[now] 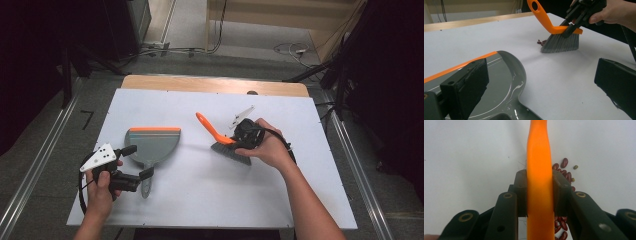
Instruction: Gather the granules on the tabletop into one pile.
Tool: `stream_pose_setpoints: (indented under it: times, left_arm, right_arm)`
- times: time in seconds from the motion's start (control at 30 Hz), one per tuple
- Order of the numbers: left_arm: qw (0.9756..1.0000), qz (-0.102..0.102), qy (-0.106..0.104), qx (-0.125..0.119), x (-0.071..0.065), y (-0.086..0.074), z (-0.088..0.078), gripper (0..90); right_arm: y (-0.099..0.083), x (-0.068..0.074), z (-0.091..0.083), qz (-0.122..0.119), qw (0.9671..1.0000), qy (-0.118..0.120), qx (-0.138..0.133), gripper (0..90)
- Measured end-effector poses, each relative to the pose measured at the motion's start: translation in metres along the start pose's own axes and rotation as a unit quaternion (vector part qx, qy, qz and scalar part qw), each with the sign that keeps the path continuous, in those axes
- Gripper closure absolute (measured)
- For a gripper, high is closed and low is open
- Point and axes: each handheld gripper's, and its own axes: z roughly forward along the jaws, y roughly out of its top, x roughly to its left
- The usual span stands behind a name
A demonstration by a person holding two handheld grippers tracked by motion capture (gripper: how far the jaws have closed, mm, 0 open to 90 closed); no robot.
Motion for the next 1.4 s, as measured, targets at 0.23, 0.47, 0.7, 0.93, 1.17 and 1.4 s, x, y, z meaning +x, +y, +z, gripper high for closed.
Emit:
stream_pose_setpoints:
  times: [0.23,0.47,0.7,0.93,1.17,1.4]
  left_arm:
    - [1.0,0.0,-0.001,0.001,0.0,0.0,0.001,0.0]
    - [1.0,0.0,-0.001,0.0,0.0,0.0,0.001,0.0]
    - [1.0,0.0,-0.001,0.001,0.0,0.0,0.001,0.0]
    - [1.0,0.002,0.001,-0.001,0.0,0.0,0.001,0.0]
    - [1.0,0.005,0.001,0.001,-0.002,0.0,0.002,0.0]
    - [1.0,0.007,0.005,-0.001,-0.002,0.0,0.001,0.0]
  right_arm:
    - [-0.001,0.0,-0.012,0.022,0.9995,0.016,-0.017,68.7]
    - [-0.004,0.004,-0.02,0.023,0.9992,0.027,-0.019,68.7]
    - [-0.019,0.0,-0.033,0.051,0.9981,0.016,-0.03,68.7]
    - [-0.054,-0.011,-0.054,0.142,0.9863,-0.001,-0.085,68.8]
    - [-0.095,-0.019,-0.07,0.207,0.9707,-0.02,-0.12,68.8]
    - [-0.13,-0.023,-0.08,0.264,0.9533,-0.03,-0.143,68.8]
